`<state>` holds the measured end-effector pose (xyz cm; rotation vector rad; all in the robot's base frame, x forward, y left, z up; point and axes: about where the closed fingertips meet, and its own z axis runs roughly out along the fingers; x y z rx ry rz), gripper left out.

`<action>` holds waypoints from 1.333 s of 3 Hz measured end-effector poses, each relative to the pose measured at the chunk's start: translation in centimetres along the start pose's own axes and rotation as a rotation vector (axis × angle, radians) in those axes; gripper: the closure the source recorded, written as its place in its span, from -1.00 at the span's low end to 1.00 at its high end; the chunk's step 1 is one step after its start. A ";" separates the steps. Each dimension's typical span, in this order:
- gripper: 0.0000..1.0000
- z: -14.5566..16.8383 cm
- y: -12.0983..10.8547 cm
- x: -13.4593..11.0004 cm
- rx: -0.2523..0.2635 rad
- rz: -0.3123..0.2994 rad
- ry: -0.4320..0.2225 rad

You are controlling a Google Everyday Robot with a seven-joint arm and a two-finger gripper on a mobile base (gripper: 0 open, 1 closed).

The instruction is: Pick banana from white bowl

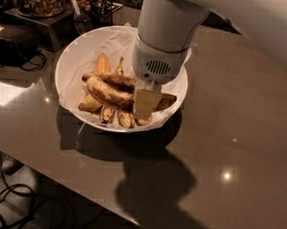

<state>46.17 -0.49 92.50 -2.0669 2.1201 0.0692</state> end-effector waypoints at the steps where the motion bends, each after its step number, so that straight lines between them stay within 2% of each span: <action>1: 1.00 -1.6 2.6 -0.1 0.011 -0.034 -0.017; 2: 1.00 -3.7 6.0 0.9 0.025 -0.048 -0.038; 3: 1.00 -4.7 6.9 4.0 0.060 -0.020 -0.031; 4: 1.00 -4.7 6.1 7.3 0.082 0.027 0.005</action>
Offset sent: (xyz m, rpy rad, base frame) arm -0.1097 -0.0356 0.0404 0.0404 -0.0178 0.0580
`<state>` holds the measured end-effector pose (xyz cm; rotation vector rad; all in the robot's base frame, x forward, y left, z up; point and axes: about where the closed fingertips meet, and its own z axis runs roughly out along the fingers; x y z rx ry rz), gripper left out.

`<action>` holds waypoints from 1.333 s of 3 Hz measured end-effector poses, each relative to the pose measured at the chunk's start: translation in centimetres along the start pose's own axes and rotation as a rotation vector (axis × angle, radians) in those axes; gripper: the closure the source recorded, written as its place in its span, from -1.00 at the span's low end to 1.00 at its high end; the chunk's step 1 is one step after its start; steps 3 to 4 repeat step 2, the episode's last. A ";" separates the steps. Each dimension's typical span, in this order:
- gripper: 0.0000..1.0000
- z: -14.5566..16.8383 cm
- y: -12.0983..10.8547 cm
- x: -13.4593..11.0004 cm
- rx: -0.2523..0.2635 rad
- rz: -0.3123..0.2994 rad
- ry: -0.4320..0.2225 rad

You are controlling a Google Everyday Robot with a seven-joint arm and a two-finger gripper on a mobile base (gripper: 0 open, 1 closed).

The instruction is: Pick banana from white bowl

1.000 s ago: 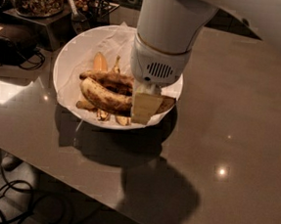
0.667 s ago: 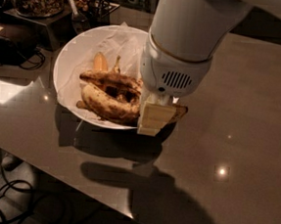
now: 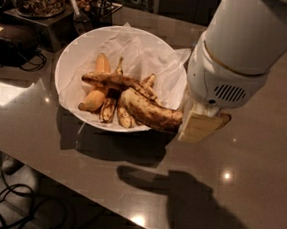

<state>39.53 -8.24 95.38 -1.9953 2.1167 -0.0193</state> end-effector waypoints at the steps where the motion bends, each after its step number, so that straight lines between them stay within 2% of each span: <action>1: 1.00 1.1 -1.3 5.3 -0.004 0.058 0.077; 4: 1.00 1.1 -1.3 5.3 -0.004 0.058 0.077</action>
Offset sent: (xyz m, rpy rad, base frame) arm 0.0138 -0.0879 -0.0363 -0.1155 0.0755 -0.1099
